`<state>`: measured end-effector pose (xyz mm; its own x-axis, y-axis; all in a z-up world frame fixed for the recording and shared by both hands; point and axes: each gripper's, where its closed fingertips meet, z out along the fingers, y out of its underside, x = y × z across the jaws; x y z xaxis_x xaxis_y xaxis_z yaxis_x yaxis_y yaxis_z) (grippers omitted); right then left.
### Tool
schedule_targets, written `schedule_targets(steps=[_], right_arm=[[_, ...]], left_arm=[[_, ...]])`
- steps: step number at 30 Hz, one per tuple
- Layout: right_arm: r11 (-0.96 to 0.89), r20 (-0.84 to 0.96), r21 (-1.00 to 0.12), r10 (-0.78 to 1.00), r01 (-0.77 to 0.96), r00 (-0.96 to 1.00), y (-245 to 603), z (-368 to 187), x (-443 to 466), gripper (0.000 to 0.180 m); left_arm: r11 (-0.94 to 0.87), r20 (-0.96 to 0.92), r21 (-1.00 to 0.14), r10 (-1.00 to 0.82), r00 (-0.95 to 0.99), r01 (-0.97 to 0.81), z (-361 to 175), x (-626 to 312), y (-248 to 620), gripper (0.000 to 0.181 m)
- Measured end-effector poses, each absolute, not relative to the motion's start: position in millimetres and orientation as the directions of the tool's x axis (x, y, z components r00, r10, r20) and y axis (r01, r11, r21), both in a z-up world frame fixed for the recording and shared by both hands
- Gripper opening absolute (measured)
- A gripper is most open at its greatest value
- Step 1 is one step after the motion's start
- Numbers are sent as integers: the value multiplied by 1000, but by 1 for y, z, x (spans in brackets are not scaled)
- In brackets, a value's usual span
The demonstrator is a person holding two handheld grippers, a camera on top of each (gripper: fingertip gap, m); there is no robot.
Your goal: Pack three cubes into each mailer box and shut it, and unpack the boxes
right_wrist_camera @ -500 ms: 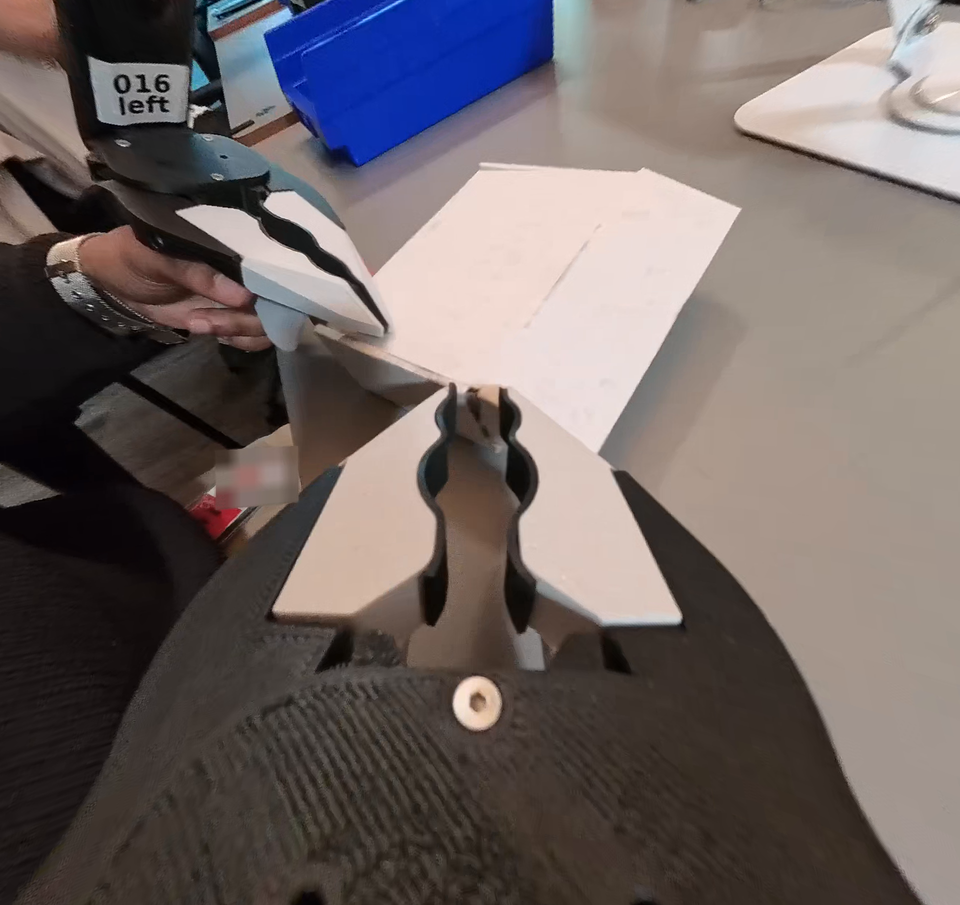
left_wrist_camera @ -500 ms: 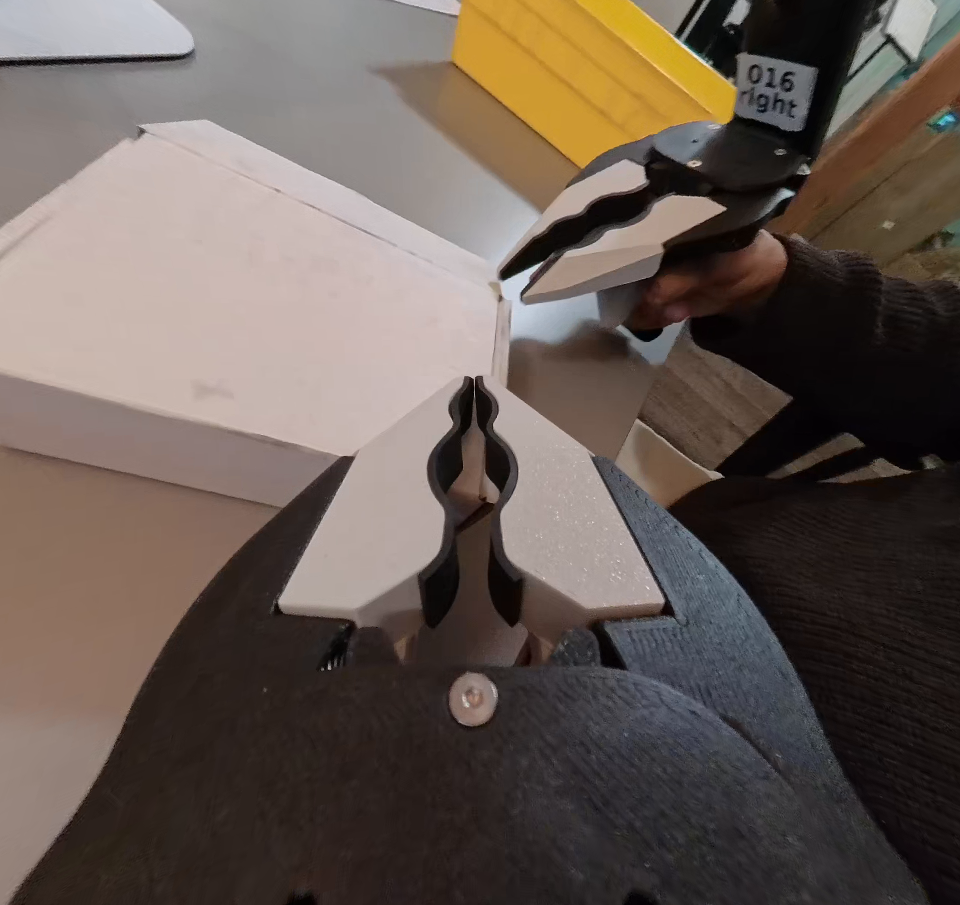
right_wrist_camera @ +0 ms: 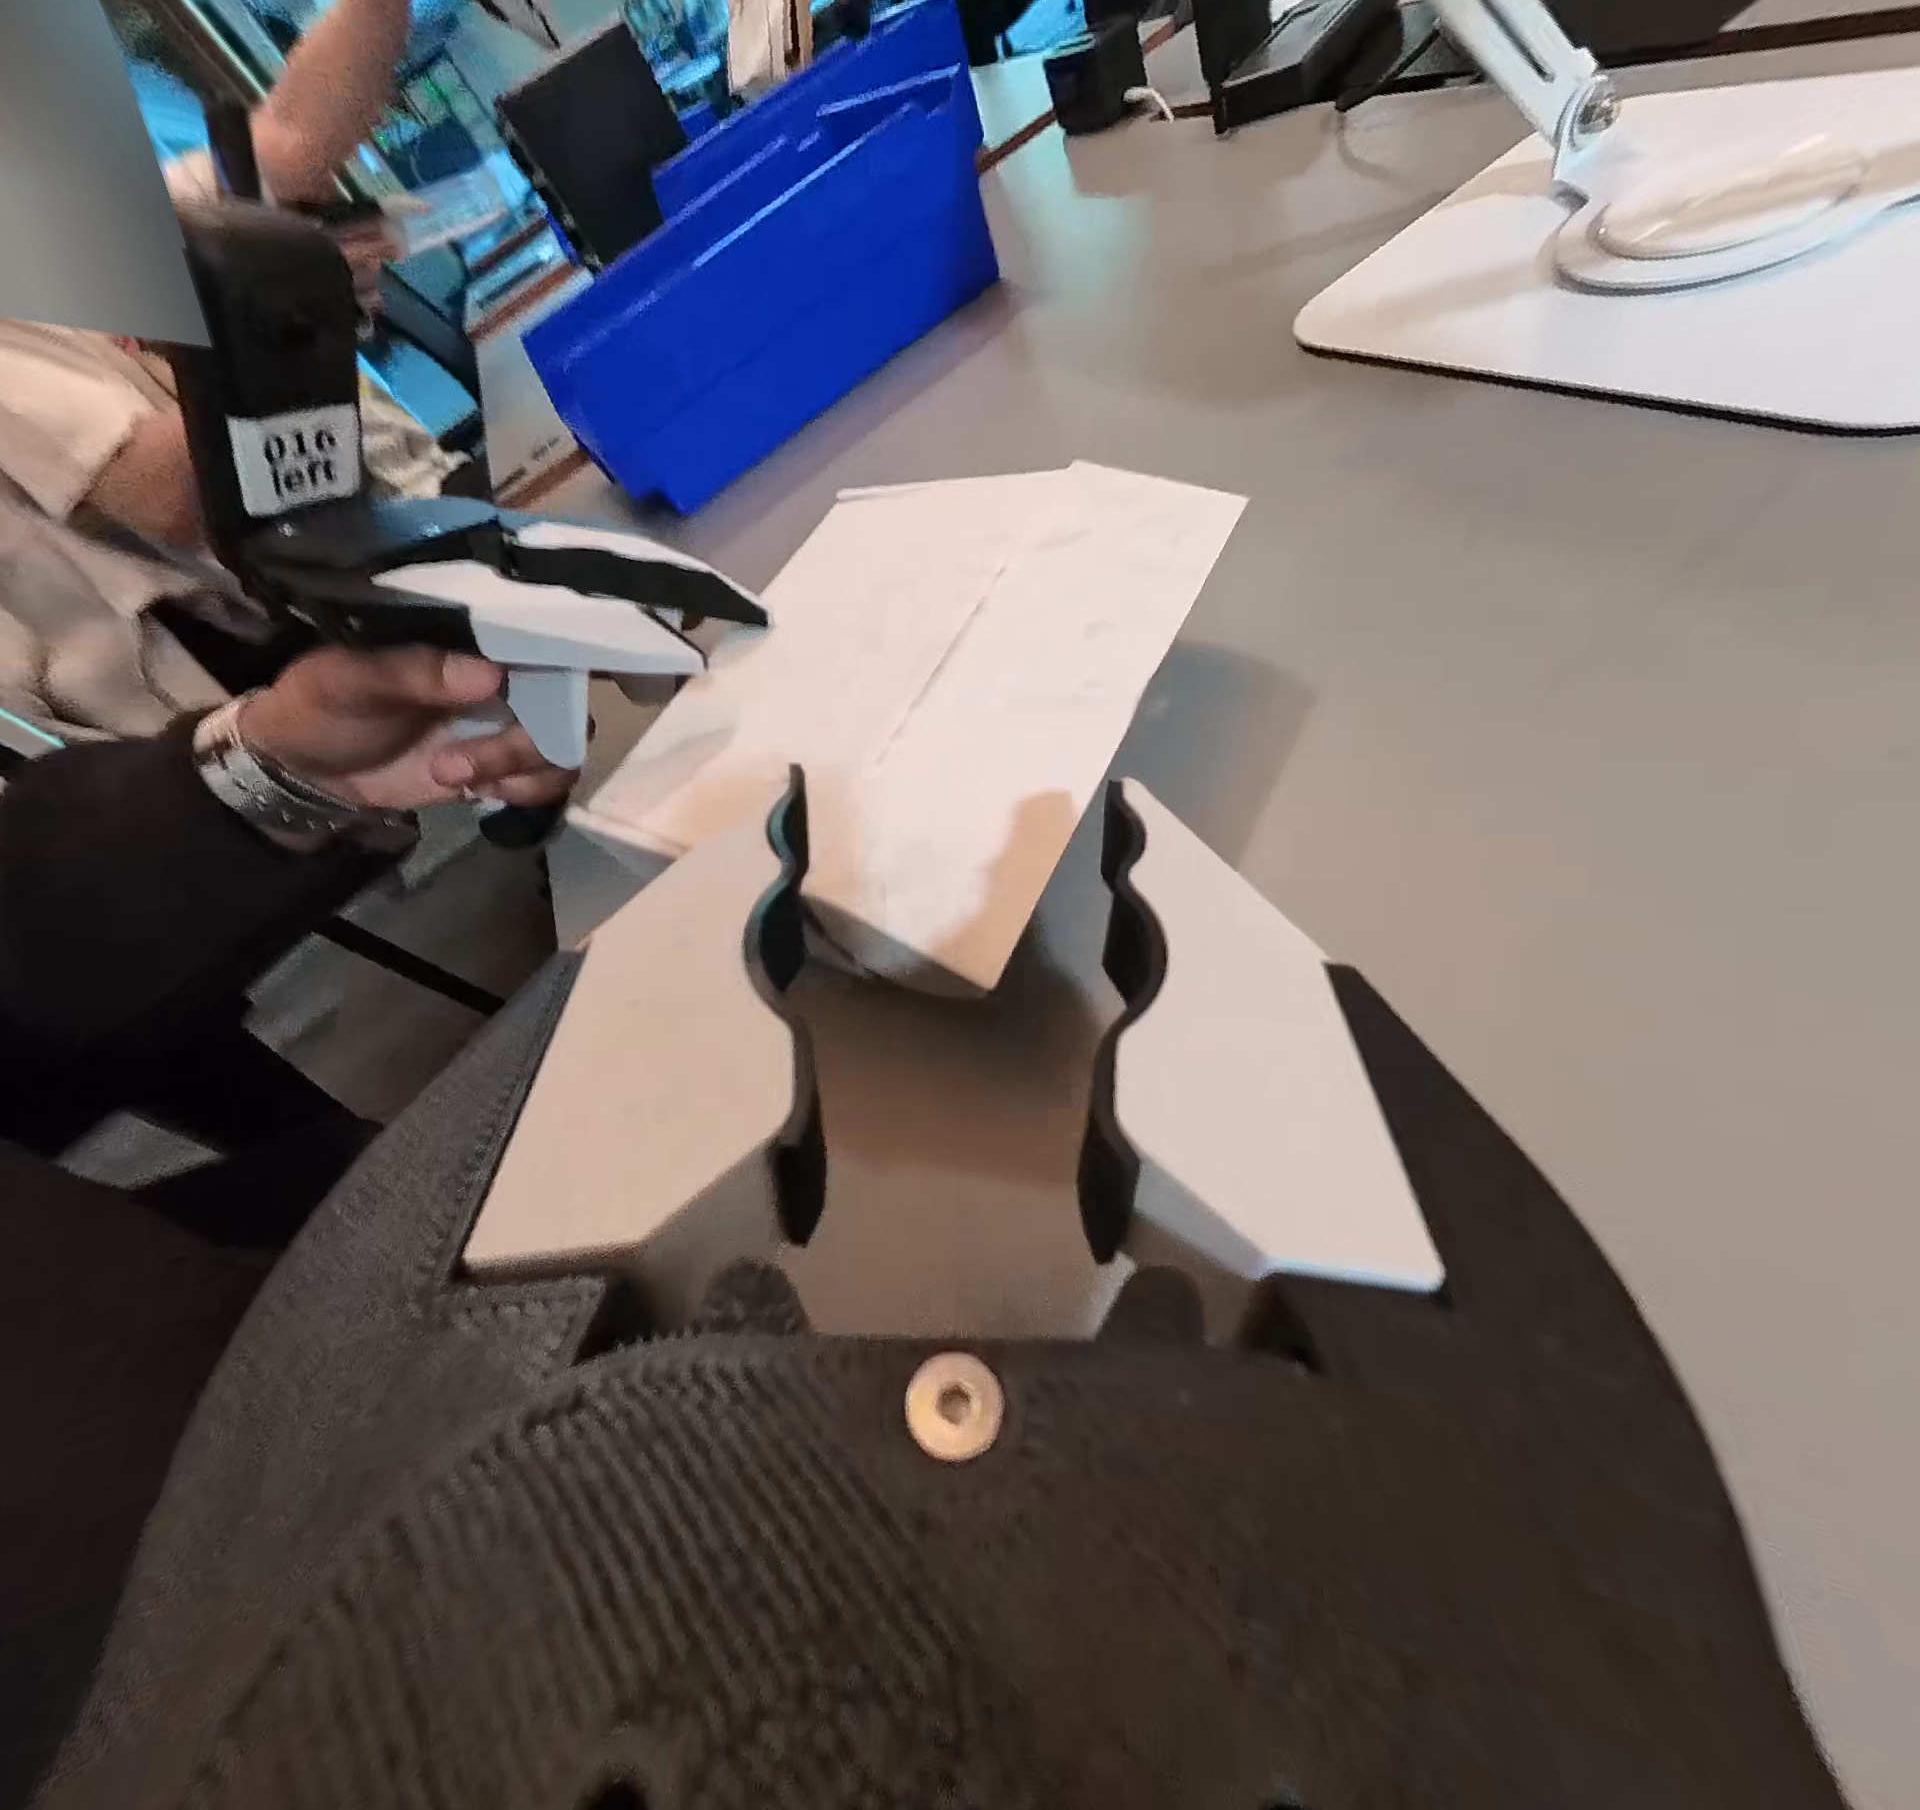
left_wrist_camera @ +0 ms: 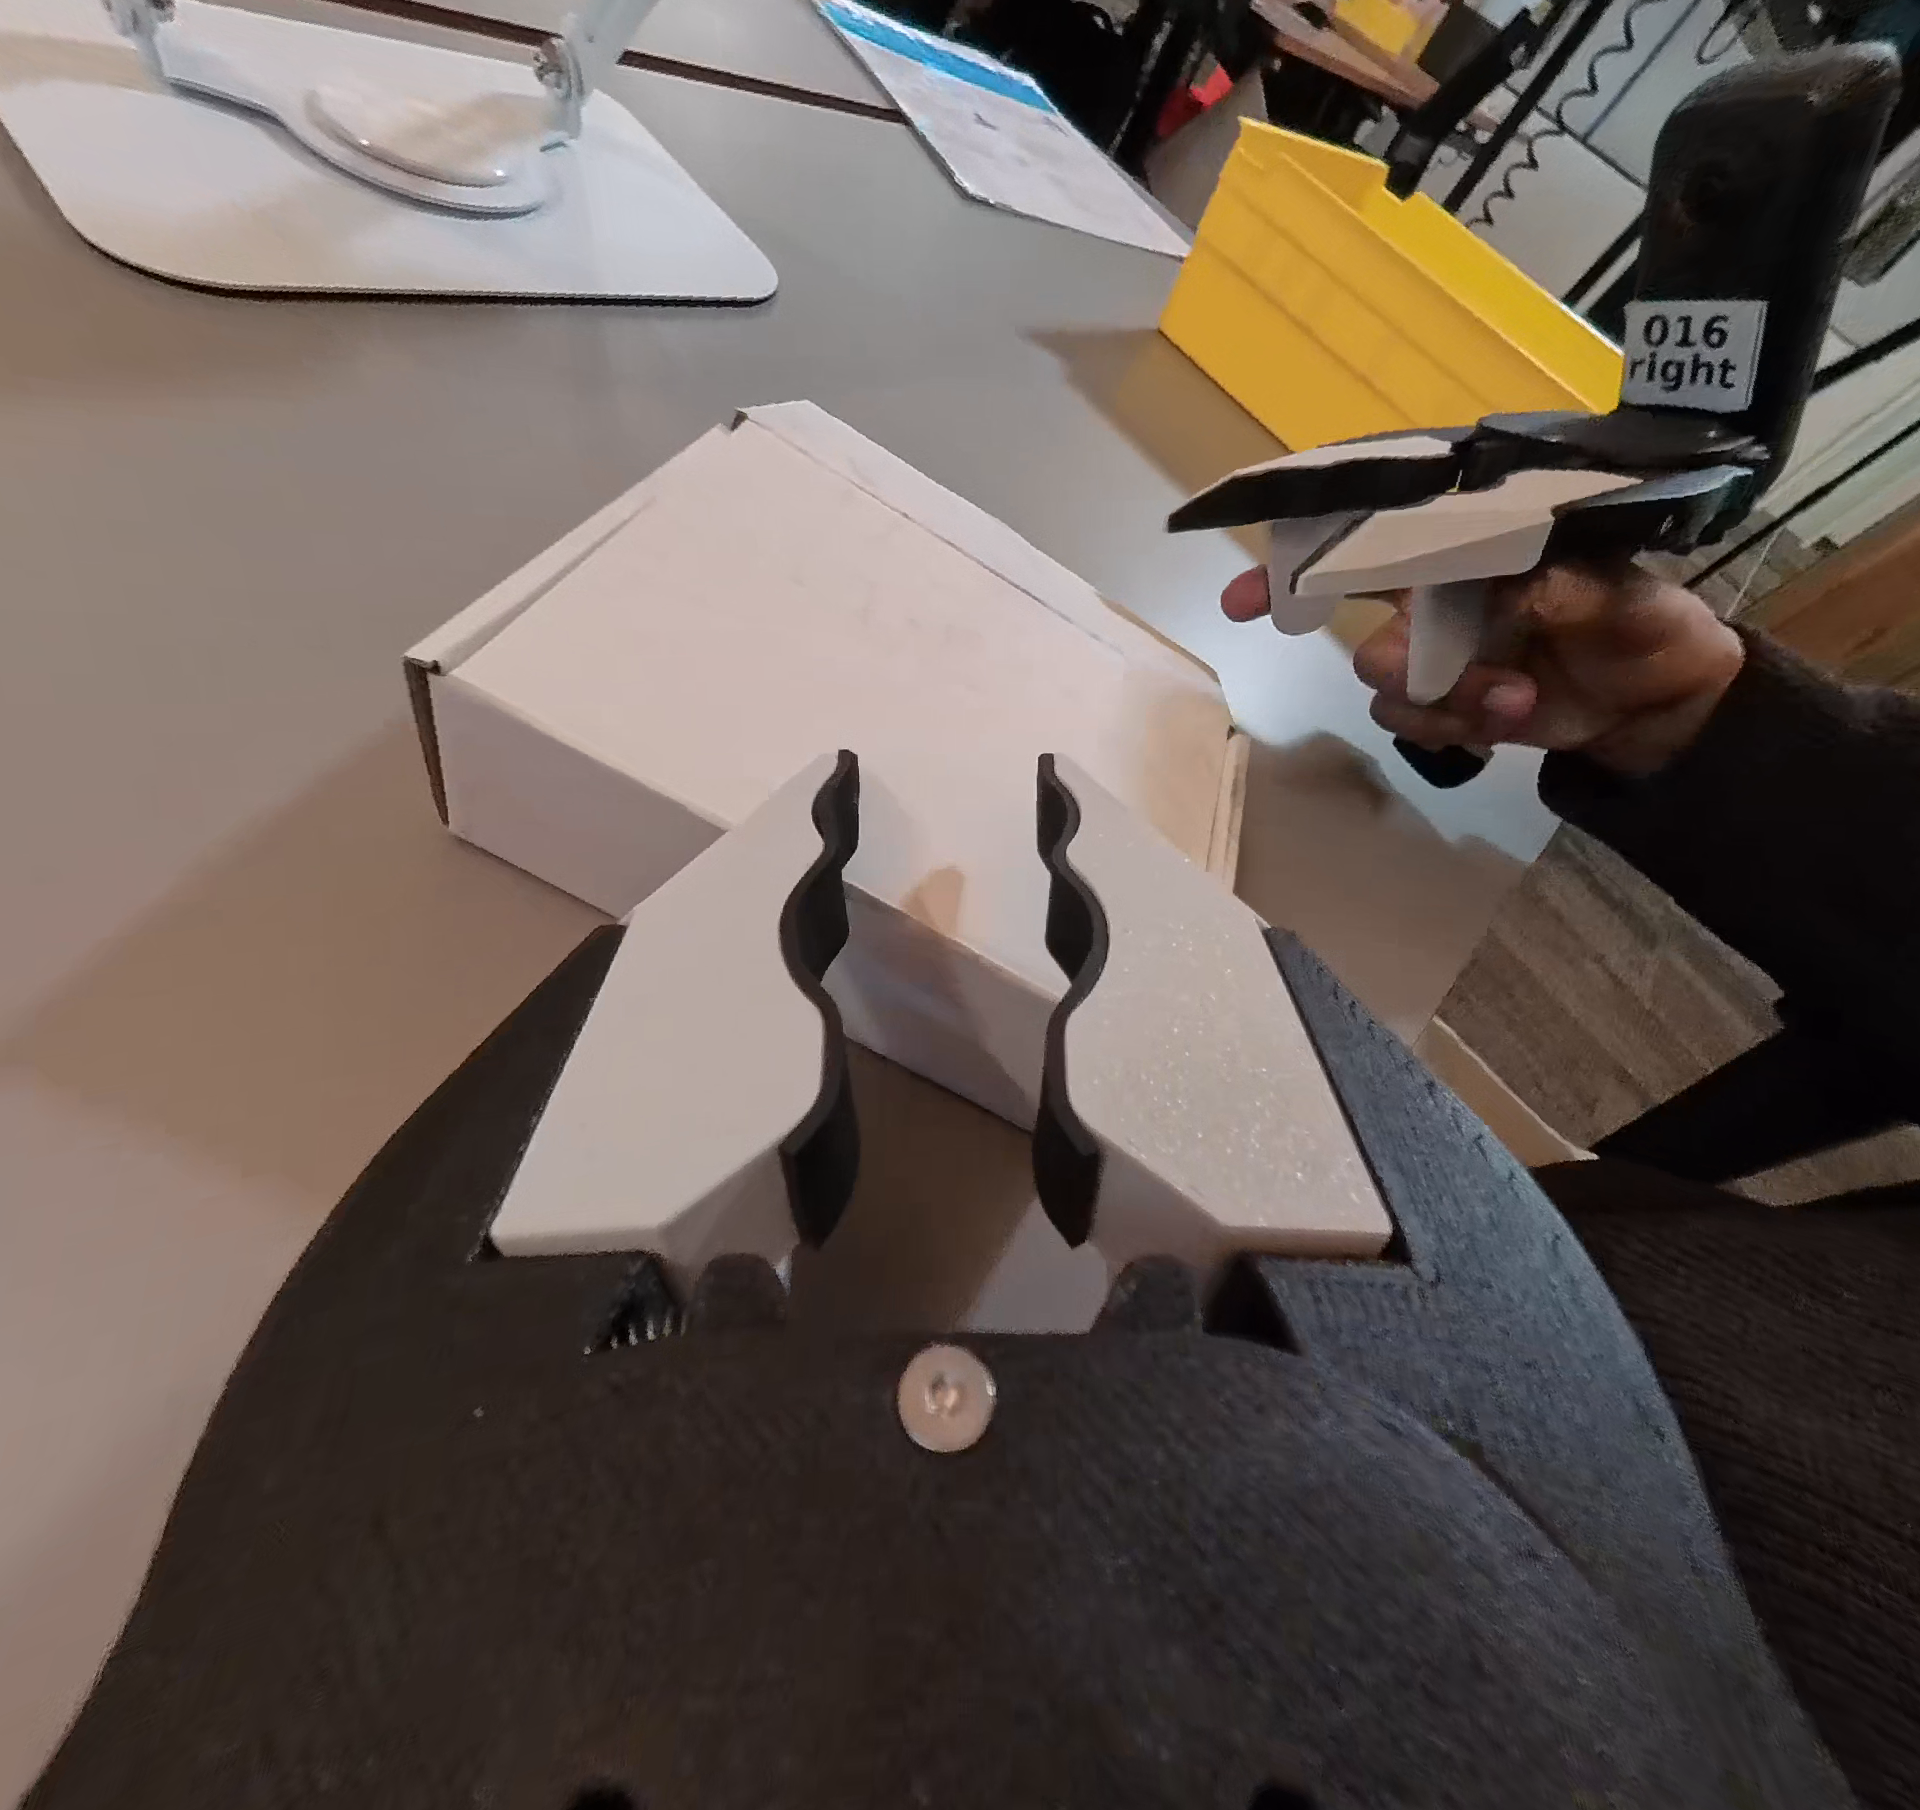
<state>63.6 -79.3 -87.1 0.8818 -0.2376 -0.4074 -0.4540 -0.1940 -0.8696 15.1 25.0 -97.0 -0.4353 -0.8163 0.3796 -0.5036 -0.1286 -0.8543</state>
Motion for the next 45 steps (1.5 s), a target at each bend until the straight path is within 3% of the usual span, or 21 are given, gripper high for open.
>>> schedule_targets(steps=[6, 10, 12, 20, 25, 31, 36, 41, 45], right_arm=[[-231, -396, -858, -270, -458, 878, -69, -95, 73, 60], [-253, -413, -841, -272, -479, 869, -58, -102, 75, 62], [-254, -430, -829, -279, -498, 858, -54, -105, 77, 63], [-256, -519, -781, -239, -569, 821, -39, -108, 78, 62], [-294, -457, -807, -236, -512, 857, -44, -107, 72, 57], [-333, -292, -863, -284, -379, 913, -51, -106, 64, 63], [-275, -309, -882, -278, -383, 910, -56, -96, 64, 63], [-225, -272, -916, -257, -331, 927, -56, -87, 57, 55], [-199, -164, -955, -264, -220, 950, -55, -77, 53, 48]], left_arm=[[-189, 401, -840, -848, -347, -508, -94, 20, 44, 48], [-220, 413, -823, -865, -285, -523, -98, 21, 56, 45], [-227, 411, -803, -881, -236, -551, -105, 23, 62, 61], [-229, 450, -752, -864, -227, -618, -121, 21, 50, 63], [-220, 439, -769, -864, -246, -600, -120, 18, 47, 64], [-142, 298, -871, -914, -276, -471, -102, 14, 36, 63], [-127, 197, -965, -930, -310, -231, -63, 15, 34, 48], [-237, 288, -952, -911, -296, -195, -57, 17, 46, 44], [-437, 495, -866, -816, -298, -244, -61, 19, 59, 39]])
